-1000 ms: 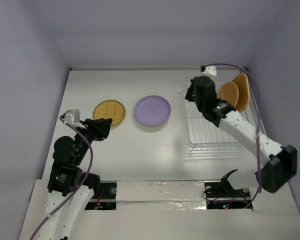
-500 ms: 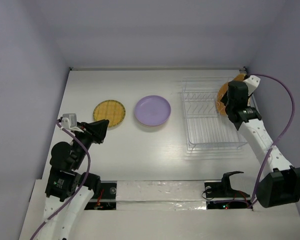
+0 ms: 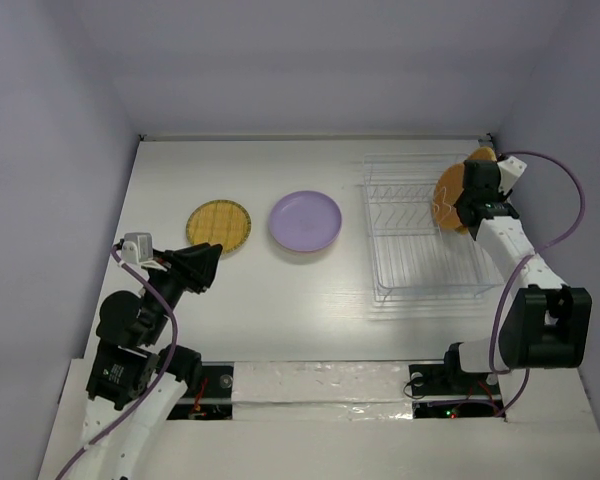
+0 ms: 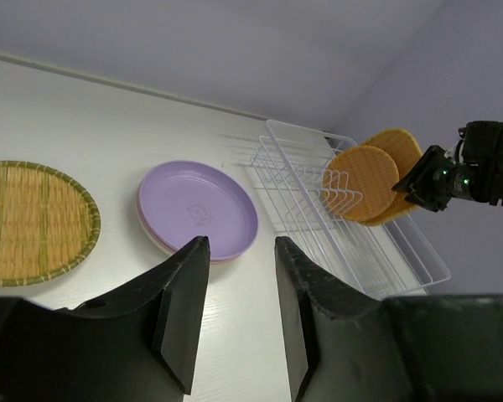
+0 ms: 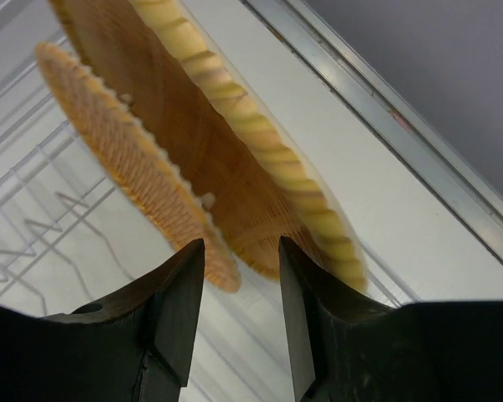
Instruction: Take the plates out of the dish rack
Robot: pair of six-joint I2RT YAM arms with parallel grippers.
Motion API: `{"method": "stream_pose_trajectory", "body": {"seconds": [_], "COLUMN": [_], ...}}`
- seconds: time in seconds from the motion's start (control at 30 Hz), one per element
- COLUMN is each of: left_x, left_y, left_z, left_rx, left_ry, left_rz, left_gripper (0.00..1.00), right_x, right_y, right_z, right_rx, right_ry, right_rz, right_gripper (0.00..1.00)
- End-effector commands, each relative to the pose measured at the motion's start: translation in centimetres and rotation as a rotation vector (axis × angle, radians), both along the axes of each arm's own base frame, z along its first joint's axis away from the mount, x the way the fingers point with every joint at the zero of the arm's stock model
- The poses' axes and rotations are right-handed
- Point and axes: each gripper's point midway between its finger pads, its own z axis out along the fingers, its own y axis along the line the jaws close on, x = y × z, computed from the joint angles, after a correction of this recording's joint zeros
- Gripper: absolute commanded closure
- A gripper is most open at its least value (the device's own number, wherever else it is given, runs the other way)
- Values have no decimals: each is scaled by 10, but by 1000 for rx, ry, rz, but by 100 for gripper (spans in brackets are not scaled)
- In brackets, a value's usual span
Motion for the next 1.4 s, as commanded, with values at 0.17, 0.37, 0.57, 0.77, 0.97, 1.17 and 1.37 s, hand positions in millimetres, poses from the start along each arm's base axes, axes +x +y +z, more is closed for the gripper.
{"method": "stream_pose_trajectory", "body": {"seconds": [0.17, 0.37, 0.57, 0.77, 0.97, 1.17, 1.37], "left_x": [-8, -8, -7, -7, -7, -5, -4], "left_y": [1, 1, 1, -2, -2, 0, -2], "left_z": [19, 20, 18, 18, 17, 17, 16], "left_rx": [-23, -23, -23, -24, -25, -24, -21], "left_ry": [-62, -64, -57, -55, -54, -52, -46], "left_rz": [-7, -7, -5, -16, -17, -7, -13], "left_gripper": [65, 64, 64, 64, 64, 64, 64], "right_x": [35, 42, 38, 32, 25, 16, 3], "right_y": [-8, -7, -9, -7, 11, 29, 42], "right_z": [9, 2, 10, 36, 67, 96, 145], "right_rx": [22, 19, -8, -43, -116, -187, -261], "right_ry": [-81, -65, -77, -102, -111, -114, -176], "right_rz": [34, 54, 59, 74, 111, 133, 132], "right_gripper": [53, 60, 88, 100, 100, 100, 100]}}
